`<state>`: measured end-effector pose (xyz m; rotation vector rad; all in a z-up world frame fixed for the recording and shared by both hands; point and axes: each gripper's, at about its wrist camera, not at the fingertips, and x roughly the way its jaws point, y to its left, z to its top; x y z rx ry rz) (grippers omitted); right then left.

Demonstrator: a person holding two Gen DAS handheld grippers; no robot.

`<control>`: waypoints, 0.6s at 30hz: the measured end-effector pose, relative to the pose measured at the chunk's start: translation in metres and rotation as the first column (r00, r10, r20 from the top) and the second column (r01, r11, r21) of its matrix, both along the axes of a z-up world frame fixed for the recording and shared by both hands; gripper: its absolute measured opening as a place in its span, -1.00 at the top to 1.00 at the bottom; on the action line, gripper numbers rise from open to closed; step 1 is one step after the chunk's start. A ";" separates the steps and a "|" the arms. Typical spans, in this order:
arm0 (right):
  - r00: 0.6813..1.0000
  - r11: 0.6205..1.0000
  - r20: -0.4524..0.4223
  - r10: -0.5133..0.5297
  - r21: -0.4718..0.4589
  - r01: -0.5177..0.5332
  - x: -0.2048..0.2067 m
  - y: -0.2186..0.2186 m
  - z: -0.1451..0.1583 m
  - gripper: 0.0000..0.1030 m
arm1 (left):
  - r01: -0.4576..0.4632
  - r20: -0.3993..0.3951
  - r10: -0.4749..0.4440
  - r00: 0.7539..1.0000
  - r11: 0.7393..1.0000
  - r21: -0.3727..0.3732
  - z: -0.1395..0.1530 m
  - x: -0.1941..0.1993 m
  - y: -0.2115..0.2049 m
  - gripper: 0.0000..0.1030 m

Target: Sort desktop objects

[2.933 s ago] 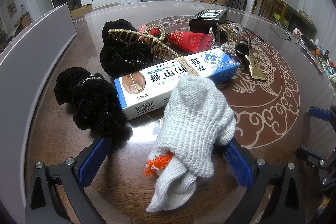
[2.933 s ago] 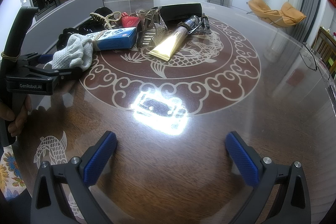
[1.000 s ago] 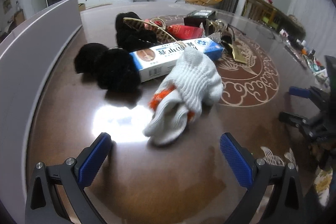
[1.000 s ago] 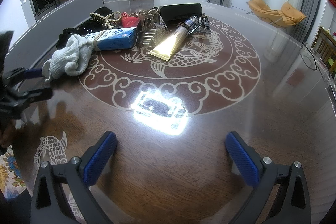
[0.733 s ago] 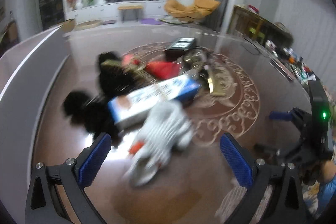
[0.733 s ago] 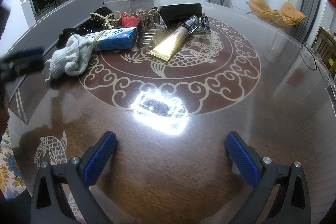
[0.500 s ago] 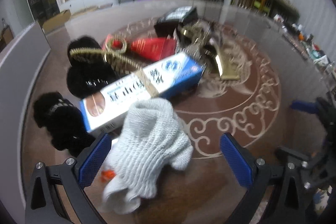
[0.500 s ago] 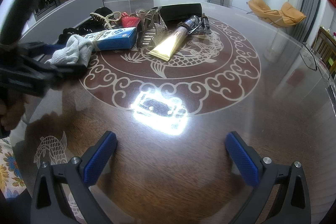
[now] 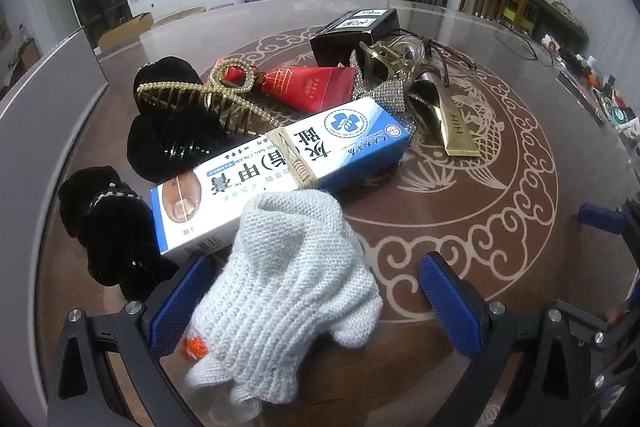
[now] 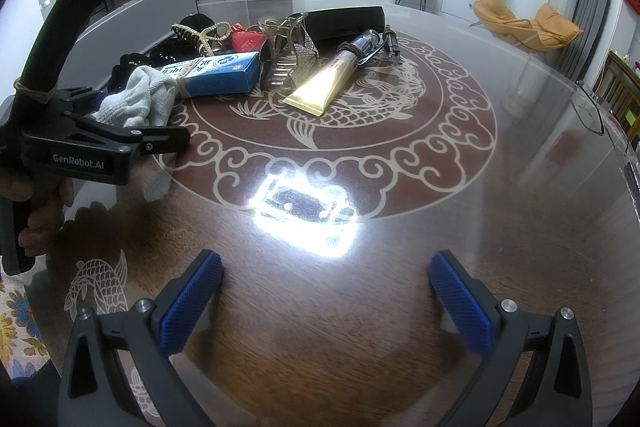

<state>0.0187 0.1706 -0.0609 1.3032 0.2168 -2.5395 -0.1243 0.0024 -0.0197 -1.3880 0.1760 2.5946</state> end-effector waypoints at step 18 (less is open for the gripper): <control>1.000 1.000 0.000 0.000 0.000 0.000 0.000 0.000 0.000 -1.00 | -0.002 -0.003 0.002 1.000 1.000 0.007 0.006 0.003 -0.009 -1.00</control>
